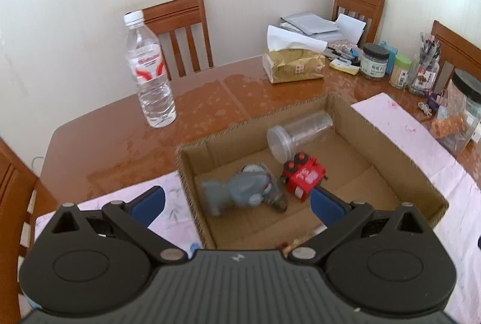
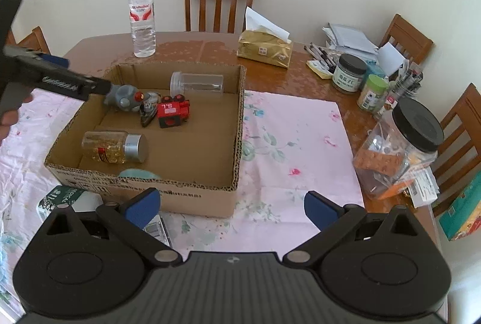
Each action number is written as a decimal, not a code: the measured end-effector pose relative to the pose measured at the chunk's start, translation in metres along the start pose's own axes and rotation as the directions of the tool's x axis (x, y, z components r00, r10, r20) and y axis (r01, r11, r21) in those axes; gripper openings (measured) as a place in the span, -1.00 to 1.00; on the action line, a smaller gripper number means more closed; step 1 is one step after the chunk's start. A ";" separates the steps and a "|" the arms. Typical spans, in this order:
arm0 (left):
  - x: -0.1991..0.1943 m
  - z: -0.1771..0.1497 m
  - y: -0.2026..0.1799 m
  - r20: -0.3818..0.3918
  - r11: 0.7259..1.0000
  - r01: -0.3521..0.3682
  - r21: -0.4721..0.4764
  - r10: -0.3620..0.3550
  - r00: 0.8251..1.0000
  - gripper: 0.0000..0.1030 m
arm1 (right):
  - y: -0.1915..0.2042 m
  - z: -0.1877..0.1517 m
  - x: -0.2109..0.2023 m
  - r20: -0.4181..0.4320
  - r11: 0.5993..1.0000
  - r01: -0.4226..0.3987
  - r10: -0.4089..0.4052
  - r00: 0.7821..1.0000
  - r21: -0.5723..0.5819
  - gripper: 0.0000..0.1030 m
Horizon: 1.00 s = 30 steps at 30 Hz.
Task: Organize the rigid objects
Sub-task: 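Grasp the white MEDICAL swab tub with the left tool while the right tool grasps the red-capped block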
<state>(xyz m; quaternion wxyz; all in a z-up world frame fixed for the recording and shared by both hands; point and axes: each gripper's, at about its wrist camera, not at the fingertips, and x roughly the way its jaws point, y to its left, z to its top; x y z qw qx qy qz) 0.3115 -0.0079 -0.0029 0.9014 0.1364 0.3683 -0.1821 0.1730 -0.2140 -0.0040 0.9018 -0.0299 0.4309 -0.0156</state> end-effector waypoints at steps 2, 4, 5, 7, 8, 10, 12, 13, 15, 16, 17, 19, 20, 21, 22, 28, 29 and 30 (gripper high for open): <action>-0.009 -0.007 0.001 -0.003 1.000 -0.006 -0.012 0.006 1.000 0.99 | 0.001 -0.002 0.001 -0.008 1.000 -0.001 0.001 1.000 -0.006 1.00; -0.019 -0.015 0.002 -0.007 0.999 -0.014 -0.033 0.013 1.000 0.99 | 0.002 -0.004 0.004 -0.015 1.000 -0.008 0.007 1.000 -0.012 1.00; -0.024 -0.019 0.002 -0.006 0.999 -0.019 -0.039 0.018 1.000 0.99 | 0.002 -0.005 0.005 -0.018 1.000 -0.011 0.011 1.000 -0.017 1.00; -0.033 -0.026 0.000 -0.015 0.998 -0.040 -0.054 0.040 0.999 0.99 | 0.002 -0.006 0.008 -0.023 0.999 -0.026 0.025 0.999 -0.030 1.00; -0.038 -0.030 -0.001 -0.018 0.997 -0.050 -0.065 0.049 0.999 0.99 | 0.002 -0.007 0.009 -0.024 0.998 -0.039 0.038 0.999 -0.039 1.00; -0.046 -0.040 -0.005 -0.028 0.993 -0.069 -0.094 0.067 0.997 0.99 | 0.000 -0.011 0.014 -0.020 0.996 -0.070 0.069 0.997 -0.062 1.00; -0.052 -0.049 -0.009 -0.061 0.986 -0.103 -0.132 0.096 0.994 0.99 | -0.003 -0.016 0.021 -0.023 0.991 -0.104 0.103 0.994 -0.083 1.00; -0.054 -0.053 -0.012 -0.084 0.981 -0.120 -0.152 0.108 0.991 0.99 | -0.004 -0.018 0.025 -0.026 0.988 -0.126 0.124 0.992 -0.089 1.00; -0.058 -0.064 -0.019 -0.112 0.974 -0.147 -0.174 0.128 0.985 0.99 | -0.008 -0.024 0.032 -0.025 0.980 -0.173 0.171 0.985 -0.100 1.00; -0.058 -0.069 -0.023 -0.128 0.969 -0.163 -0.183 0.141 0.982 0.99 | -0.009 -0.028 0.037 -0.030 0.976 -0.193 0.190 0.981 -0.100 1.00; -0.059 -0.073 -0.026 -0.145 0.966 -0.175 -0.191 0.149 0.978 0.99 | -0.010 -0.031 0.041 -0.040 0.974 -0.207 0.204 0.978 -0.096 1.00; -0.058 -0.080 -0.034 -0.167 0.961 -0.189 -0.201 0.156 0.973 0.99 | -0.012 -0.037 0.047 -0.057 0.965 -0.244 0.240 0.969 -0.091 1.00; -0.057 -0.084 -0.038 -0.172 0.961 -0.190 -0.203 0.156 0.973 0.99 | -0.012 -0.040 0.049 -0.062 0.960 -0.261 0.256 0.965 -0.098 1.00; -0.056 -0.087 -0.042 -0.180 0.960 -0.191 -0.204 0.155 0.971 0.99 | -0.011 -0.043 0.050 -0.068 0.958 -0.266 0.260 0.963 -0.107 1.00; -0.053 -0.090 -0.045 -0.192 0.960 -0.190 -0.204 0.151 0.970 0.99 | -0.010 -0.046 0.052 -0.079 0.958 -0.262 0.254 0.964 -0.119 1.00; -0.030 -0.099 -0.055 -0.226 0.967 -0.141 -0.214 0.091 0.970 0.99 | -0.012 -0.055 0.048 -0.089 0.963 -0.240 0.230 0.969 -0.123 1.00; -0.025 -0.100 -0.056 -0.226 0.970 -0.129 -0.206 0.082 0.971 0.99 | -0.013 -0.055 0.049 -0.092 0.967 -0.230 0.221 0.971 -0.111 1.00; -0.022 -0.102 -0.057 -0.227 0.973 -0.120 -0.198 0.074 0.971 0.99 | -0.012 -0.056 0.050 -0.096 0.970 -0.222 0.212 0.972 -0.102 1.00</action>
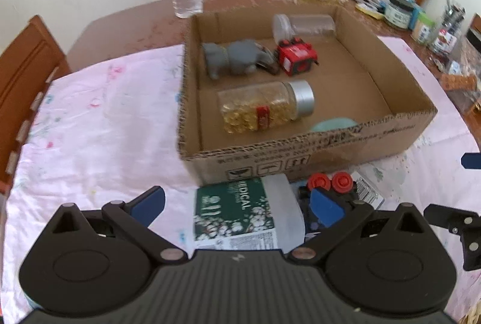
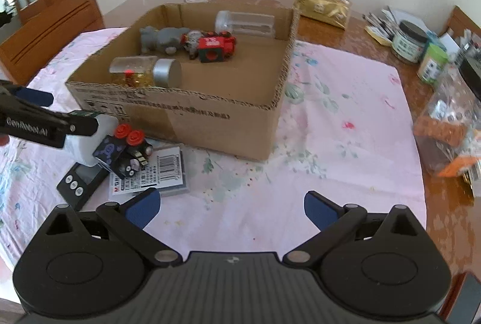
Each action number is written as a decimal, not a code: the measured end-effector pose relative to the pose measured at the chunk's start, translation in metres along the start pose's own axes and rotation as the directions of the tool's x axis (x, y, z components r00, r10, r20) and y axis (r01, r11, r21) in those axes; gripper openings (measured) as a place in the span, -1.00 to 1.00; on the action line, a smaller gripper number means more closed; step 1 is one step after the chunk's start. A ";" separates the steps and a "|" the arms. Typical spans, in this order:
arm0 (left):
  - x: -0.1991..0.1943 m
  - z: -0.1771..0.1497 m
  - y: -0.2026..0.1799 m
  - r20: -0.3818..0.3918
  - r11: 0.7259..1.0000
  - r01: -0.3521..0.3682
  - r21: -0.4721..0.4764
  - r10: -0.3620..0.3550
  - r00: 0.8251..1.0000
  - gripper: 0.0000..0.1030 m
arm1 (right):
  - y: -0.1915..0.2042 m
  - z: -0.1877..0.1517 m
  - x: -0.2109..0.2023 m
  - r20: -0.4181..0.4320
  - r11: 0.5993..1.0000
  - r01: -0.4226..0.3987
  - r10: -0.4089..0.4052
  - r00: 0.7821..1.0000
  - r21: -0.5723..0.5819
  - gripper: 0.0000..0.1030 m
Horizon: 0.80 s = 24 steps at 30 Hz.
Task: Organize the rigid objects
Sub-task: 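Grasp the white MEDICAL swab tub with the left tool while the right tool grasps the red-capped block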
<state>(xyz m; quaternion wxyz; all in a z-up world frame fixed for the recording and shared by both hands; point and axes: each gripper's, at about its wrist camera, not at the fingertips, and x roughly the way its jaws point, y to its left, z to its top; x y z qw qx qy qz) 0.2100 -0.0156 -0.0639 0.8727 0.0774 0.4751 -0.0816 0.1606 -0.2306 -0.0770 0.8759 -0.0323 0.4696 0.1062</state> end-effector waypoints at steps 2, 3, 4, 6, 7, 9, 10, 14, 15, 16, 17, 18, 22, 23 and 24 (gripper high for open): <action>0.007 0.000 0.000 -0.008 1.000 0.021 0.019 -0.021 1.000 0.99 | 0.004 -0.001 0.002 -0.012 1.000 0.018 -0.017 1.000 0.018 1.00; 0.010 0.000 0.001 -0.010 0.999 0.034 0.027 -0.034 0.999 0.99 | 0.007 -0.001 0.003 -0.015 0.999 0.024 -0.024 1.000 0.023 1.00; 0.013 0.000 0.002 -0.012 0.999 0.041 0.035 -0.040 0.999 0.99 | 0.011 -0.001 0.003 -0.021 0.999 0.030 -0.029 0.999 0.026 1.00; 0.014 -0.003 0.008 -0.007 0.997 0.059 0.044 -0.059 0.998 0.99 | 0.022 0.000 0.005 -0.027 0.999 0.039 -0.038 0.999 0.025 1.00; 0.015 -0.003 0.012 -0.009 0.997 0.070 0.043 -0.070 0.998 0.99 | 0.028 0.001 0.005 -0.027 0.999 0.041 -0.040 0.999 0.021 1.00; 0.018 -0.005 0.022 -0.027 0.994 0.105 0.034 -0.105 0.994 0.99 | 0.039 0.003 0.007 -0.033 0.999 0.046 -0.046 0.998 0.015 1.00; 0.019 -0.007 0.027 -0.029 0.993 0.116 0.035 -0.115 0.993 0.99 | 0.044 0.004 0.009 -0.034 0.999 0.047 -0.046 0.998 0.016 1.00; 0.022 -0.013 0.044 -0.040 0.989 0.139 0.047 -0.138 0.990 0.99 | 0.064 0.009 0.014 -0.040 0.999 0.043 -0.042 0.998 0.028 1.00; 0.022 -0.015 0.048 -0.046 0.990 0.128 0.056 -0.126 0.991 0.99 | 0.068 0.010 0.015 -0.042 0.999 0.043 -0.042 0.998 0.030 1.00; 0.024 -0.017 0.051 -0.049 0.991 0.111 0.071 -0.107 0.993 0.99 | 0.072 0.012 0.017 -0.043 0.998 0.044 -0.043 0.998 0.033 1.00; 0.026 -0.019 0.054 -0.051 0.992 0.095 0.085 -0.090 0.995 0.99 | 0.076 0.012 0.018 -0.043 0.998 0.045 -0.044 0.998 0.036 1.00; 0.028 -0.021 0.058 -0.055 0.992 0.084 0.096 -0.079 0.995 0.99 | 0.080 0.013 0.020 -0.042 0.998 0.046 -0.044 0.998 0.040 1.00; 0.033 -0.027 0.079 -0.073 0.992 0.093 0.080 -0.087 0.993 0.99 | 0.090 0.017 0.029 -0.044 0.996 0.046 -0.043 0.998 0.070 1.00; 0.034 -0.028 0.083 -0.076 0.993 0.101 0.066 -0.096 0.992 0.99 | 0.092 0.019 0.032 -0.043 0.996 0.046 -0.043 0.998 0.079 1.00; 0.035 -0.028 0.086 -0.078 0.992 0.108 0.057 -0.104 0.992 0.99 | 0.095 0.021 0.035 -0.040 0.995 0.048 -0.044 0.998 0.088 1.00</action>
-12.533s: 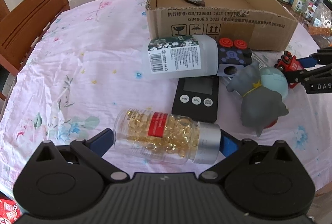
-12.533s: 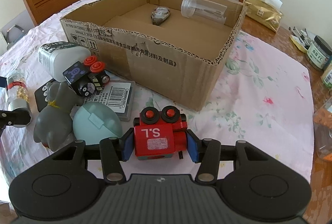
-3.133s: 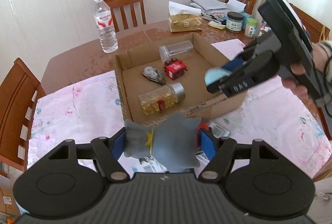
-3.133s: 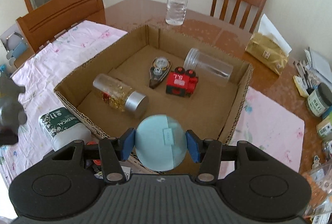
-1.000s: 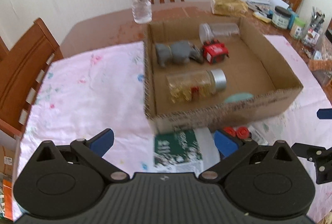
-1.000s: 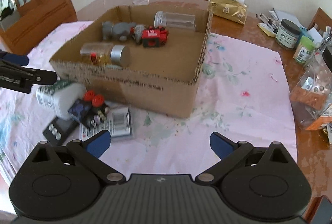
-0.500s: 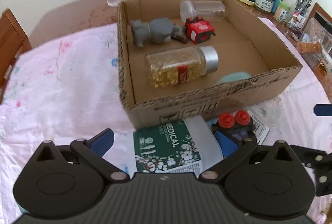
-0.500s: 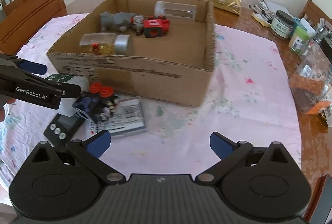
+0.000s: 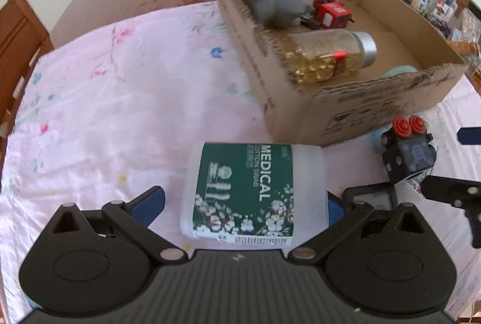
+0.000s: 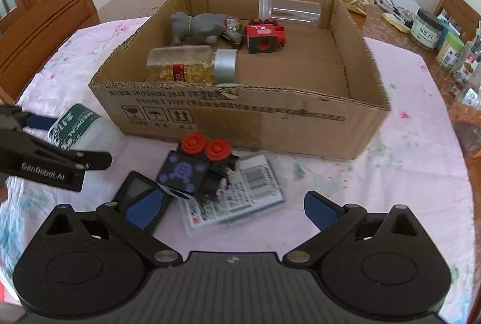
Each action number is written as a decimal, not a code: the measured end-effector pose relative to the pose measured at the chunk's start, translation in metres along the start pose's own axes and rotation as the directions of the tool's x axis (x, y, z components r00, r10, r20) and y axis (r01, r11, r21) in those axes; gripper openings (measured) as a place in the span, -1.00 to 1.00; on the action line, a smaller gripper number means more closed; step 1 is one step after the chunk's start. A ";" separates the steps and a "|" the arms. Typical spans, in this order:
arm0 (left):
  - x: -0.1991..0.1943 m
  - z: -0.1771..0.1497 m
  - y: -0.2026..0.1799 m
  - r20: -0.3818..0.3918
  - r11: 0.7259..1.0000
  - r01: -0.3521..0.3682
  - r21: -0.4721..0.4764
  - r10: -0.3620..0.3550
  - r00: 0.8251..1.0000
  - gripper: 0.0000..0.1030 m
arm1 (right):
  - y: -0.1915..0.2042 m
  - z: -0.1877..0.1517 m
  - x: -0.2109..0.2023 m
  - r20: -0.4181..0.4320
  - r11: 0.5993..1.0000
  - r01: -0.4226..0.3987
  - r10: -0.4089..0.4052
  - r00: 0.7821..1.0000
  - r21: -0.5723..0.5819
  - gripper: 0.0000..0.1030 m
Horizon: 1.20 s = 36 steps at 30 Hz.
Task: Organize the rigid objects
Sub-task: 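Grasp the white MEDICAL swab tub with the left tool while the right tool grasps the red-capped block, then lower the swab tub and the red-capped block into the box and open both tools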
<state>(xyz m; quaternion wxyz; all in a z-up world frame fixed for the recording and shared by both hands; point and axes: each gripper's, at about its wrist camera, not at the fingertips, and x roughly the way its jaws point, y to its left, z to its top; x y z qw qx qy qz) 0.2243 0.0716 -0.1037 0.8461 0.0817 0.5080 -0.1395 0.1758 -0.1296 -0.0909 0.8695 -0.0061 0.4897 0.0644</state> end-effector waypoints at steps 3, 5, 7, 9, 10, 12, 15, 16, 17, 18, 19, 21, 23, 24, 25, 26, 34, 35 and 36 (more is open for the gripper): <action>0.002 -0.002 0.002 -0.008 1.000 0.007 0.007 -0.007 1.000 0.99 | 0.008 0.004 0.009 0.012 0.999 0.015 -0.016 1.000 0.030 1.00; 0.004 -0.003 0.000 -0.009 1.000 0.001 0.028 -0.001 1.000 0.99 | 0.013 0.006 0.015 0.023 0.999 0.026 -0.027 0.999 0.048 1.00; 0.005 -0.004 -0.002 -0.003 0.999 -0.003 0.044 0.003 1.000 0.99 | 0.018 0.006 0.021 0.033 0.997 0.060 -0.062 0.998 0.051 1.00; 0.006 -0.004 -0.001 -0.001 0.999 0.003 0.046 -0.003 1.000 0.99 | 0.023 0.003 0.025 0.044 0.993 0.107 -0.109 0.993 0.042 1.00; 0.006 -0.004 -0.001 -0.002 0.999 0.007 0.045 -0.007 1.000 0.99 | 0.023 0.002 0.026 0.046 0.992 0.122 -0.124 0.991 0.041 1.00; 0.006 -0.004 0.000 -0.003 0.999 0.012 0.043 -0.012 1.000 0.99 | 0.020 -0.002 0.026 0.037 0.990 0.132 -0.135 0.990 0.054 1.00; 0.007 -0.004 0.000 -0.002 0.999 0.013 0.047 -0.013 1.000 0.99 | 0.014 -0.008 0.024 0.034 0.987 0.142 -0.145 0.989 0.073 1.00; 0.007 -0.004 0.000 -0.002 0.999 0.011 0.049 -0.011 1.000 0.99 | 0.011 -0.010 0.022 0.036 0.988 0.135 -0.138 0.990 0.081 1.00; 0.007 -0.005 -0.001 0.000 0.999 0.009 0.052 -0.009 1.000 0.99 | 0.010 -0.012 0.022 0.038 0.988 0.130 -0.133 0.990 0.085 1.00; 0.007 -0.004 -0.001 0.001 0.999 0.008 0.052 -0.008 1.000 0.99 | 0.008 -0.013 0.021 0.041 0.988 0.127 -0.131 0.991 0.086 1.00; 0.008 -0.004 -0.002 0.002 0.999 0.008 0.049 -0.008 1.000 0.99 | 0.008 -0.014 0.021 0.045 0.989 0.127 -0.131 0.990 0.081 1.00; 0.008 -0.004 -0.002 0.003 0.999 0.008 0.047 -0.008 1.000 0.99 | 0.010 -0.014 0.020 0.057 0.990 0.132 -0.135 0.989 0.056 0.97; 0.008 -0.004 -0.002 0.004 0.999 0.006 0.043 -0.006 1.000 0.99 | 0.014 -0.013 0.018 0.073 0.992 0.123 -0.125 0.989 0.032 0.79; 0.008 -0.004 -0.002 0.005 0.999 0.005 0.041 -0.005 1.000 0.99 | 0.016 -0.013 0.017 0.078 0.993 0.119 -0.121 0.990 0.022 0.74; 0.008 -0.003 -0.002 0.006 0.999 0.005 0.039 -0.005 1.000 0.99 | 0.018 -0.012 0.017 0.083 0.993 0.115 -0.116 0.990 0.012 0.67; 0.009 -0.003 -0.002 0.005 0.999 0.004 0.037 -0.004 1.000 0.99 | 0.020 -0.011 0.016 0.086 0.994 0.112 -0.112 0.990 0.002 0.61; 0.010 -0.002 -0.003 0.005 1.000 -0.003 0.031 0.003 1.000 0.99 | 0.028 -0.008 0.015 0.096 0.997 0.075 -0.074 0.993 -0.014 0.25; 0.009 -0.002 -0.004 0.007 0.999 -0.005 0.033 0.005 1.000 0.98 | 0.028 -0.007 0.016 0.096 0.997 0.073 -0.072 0.993 -0.012 0.22; 0.009 -0.002 -0.004 0.012 0.999 -0.008 0.033 0.008 1.000 0.96 | 0.029 -0.007 0.016 0.098 0.997 0.075 -0.073 0.993 -0.012 0.21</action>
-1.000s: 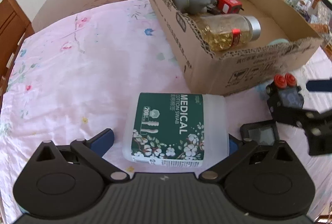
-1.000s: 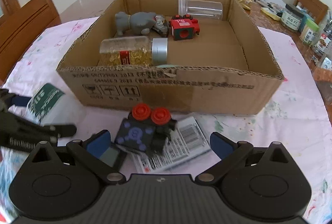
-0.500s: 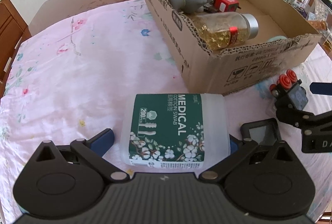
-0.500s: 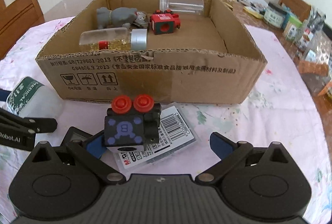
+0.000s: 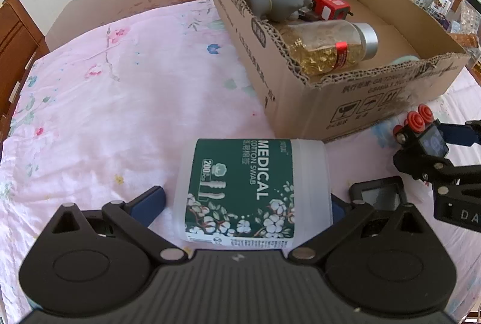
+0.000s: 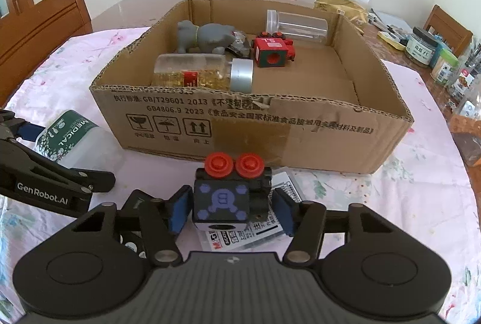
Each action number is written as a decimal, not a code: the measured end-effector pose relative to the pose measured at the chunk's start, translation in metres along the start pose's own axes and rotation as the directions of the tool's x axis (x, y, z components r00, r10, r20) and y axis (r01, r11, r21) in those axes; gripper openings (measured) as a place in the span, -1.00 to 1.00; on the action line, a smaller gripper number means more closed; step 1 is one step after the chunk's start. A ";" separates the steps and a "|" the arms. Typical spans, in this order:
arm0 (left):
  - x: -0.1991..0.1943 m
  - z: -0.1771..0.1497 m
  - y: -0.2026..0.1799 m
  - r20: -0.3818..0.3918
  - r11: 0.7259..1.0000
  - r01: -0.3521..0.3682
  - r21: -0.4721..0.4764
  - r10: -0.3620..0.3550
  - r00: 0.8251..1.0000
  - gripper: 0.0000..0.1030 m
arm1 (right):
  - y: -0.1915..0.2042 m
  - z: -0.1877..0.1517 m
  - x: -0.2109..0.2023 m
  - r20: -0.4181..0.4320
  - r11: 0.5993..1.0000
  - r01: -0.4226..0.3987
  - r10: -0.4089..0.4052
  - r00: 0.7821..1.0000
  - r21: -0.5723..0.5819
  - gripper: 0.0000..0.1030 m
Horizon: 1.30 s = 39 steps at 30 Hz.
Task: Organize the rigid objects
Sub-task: 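Lower the swab tub and the red-capped block into the box and open both tools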
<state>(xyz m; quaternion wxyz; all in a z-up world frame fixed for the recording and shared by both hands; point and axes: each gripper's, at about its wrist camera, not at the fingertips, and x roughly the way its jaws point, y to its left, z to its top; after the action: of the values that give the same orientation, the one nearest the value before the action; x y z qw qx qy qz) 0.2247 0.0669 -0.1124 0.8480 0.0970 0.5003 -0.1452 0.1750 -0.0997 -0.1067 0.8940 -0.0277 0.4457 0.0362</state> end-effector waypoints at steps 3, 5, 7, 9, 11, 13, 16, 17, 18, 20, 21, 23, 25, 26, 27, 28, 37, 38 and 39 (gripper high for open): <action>-0.004 0.000 -0.001 0.021 1.000 0.001 0.003 -0.001 1.000 0.90 | 0.001 0.000 -0.001 0.004 1.000 0.004 -0.004 1.000 -0.006 0.09; -0.007 0.001 -0.002 0.030 1.000 0.004 0.012 -0.004 1.000 0.90 | 0.001 0.000 -0.001 0.005 1.000 0.001 -0.001 1.000 0.000 0.09; -0.010 0.002 -0.003 0.040 1.000 -0.002 0.023 0.001 0.999 0.90 | 0.001 -0.001 -0.001 0.006 1.000 0.001 -0.001 1.000 -0.002 0.09; -0.012 0.003 -0.004 0.049 0.999 -0.006 0.041 0.004 0.999 0.90 | 0.001 -0.001 -0.001 0.006 1.000 0.001 -0.002 1.000 0.001 0.09; -0.013 0.004 -0.005 0.052 0.999 -0.006 0.054 0.004 0.999 0.90 | 0.002 -0.001 -0.001 0.007 1.000 0.005 -0.005 1.000 -0.002 0.09; -0.013 0.004 -0.005 0.047 0.998 0.005 0.061 -0.008 0.999 0.90 | 0.002 -0.001 -0.001 0.007 1.000 0.007 -0.007 1.000 -0.002 0.09; -0.016 0.004 -0.002 0.052 0.998 0.018 0.054 -0.020 0.998 0.81 | 0.002 -0.001 -0.001 0.008 1.000 0.010 -0.010 1.000 0.001 0.09; -0.015 0.005 -0.001 0.050 0.999 0.023 0.047 -0.025 0.998 0.75 | 0.002 -0.001 -0.001 0.008 1.000 0.010 -0.010 1.000 0.002 0.09; -0.015 0.005 0.000 0.044 0.999 0.034 0.039 -0.036 0.998 0.73 | 0.002 -0.001 -0.001 0.008 1.000 0.011 -0.011 1.000 0.002 0.09; -0.014 0.006 0.003 0.034 0.998 0.063 0.021 -0.063 0.997 0.61 | 0.003 -0.001 -0.001 0.008 1.000 0.013 -0.013 1.000 0.003 0.10; -0.013 0.006 0.004 0.030 0.997 0.075 0.014 -0.076 0.997 0.61 | 0.003 -0.001 -0.001 0.008 1.000 0.014 -0.014 1.000 0.002 0.10; -0.014 0.006 0.004 0.032 0.997 0.074 0.014 -0.074 0.997 0.61 | 0.003 0.000 -0.001 0.004 1.000 0.013 -0.013 1.000 0.001 0.10; -0.014 0.006 0.003 0.032 0.997 0.076 0.014 -0.076 0.997 0.61 | 0.003 0.001 -0.001 -0.002 1.000 0.008 -0.008 1.000 -0.002 0.09; -0.014 0.006 0.003 0.031 0.997 0.075 0.016 -0.076 0.997 0.61 | 0.003 0.001 -0.001 -0.006 1.000 0.004 -0.004 1.000 -0.001 0.09; -0.014 0.006 0.003 0.025 0.997 0.074 0.020 -0.075 0.997 0.61 | 0.002 0.001 -0.002 -0.009 1.000 0.000 0.000 1.000 -0.001 0.09; -0.014 0.007 0.003 0.020 0.997 0.074 0.025 -0.074 0.997 0.61 | 0.002 0.001 -0.002 -0.012 1.000 -0.003 0.003 1.000 -0.001 0.09; -0.028 0.013 0.003 0.027 0.995 0.077 0.064 -0.079 0.997 0.60 | -0.002 0.004 -0.010 -0.025 0.999 -0.029 0.028 0.999 -0.023 0.09; -0.030 0.013 0.003 0.027 0.994 0.078 0.070 -0.080 0.996 0.60 | -0.003 0.005 -0.012 -0.026 0.999 -0.034 0.033 0.999 -0.030 0.09; -0.033 0.013 0.003 0.028 0.994 0.078 0.075 -0.081 0.996 0.60 | -0.004 0.005 -0.014 -0.027 0.999 -0.037 0.036 0.999 -0.035 0.09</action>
<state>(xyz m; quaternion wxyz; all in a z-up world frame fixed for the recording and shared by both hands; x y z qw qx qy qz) 0.2219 0.0708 -0.0774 0.8450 0.1061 0.4850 -0.1987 0.1711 -0.1035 -0.0921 0.8867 -0.0359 0.4570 0.0602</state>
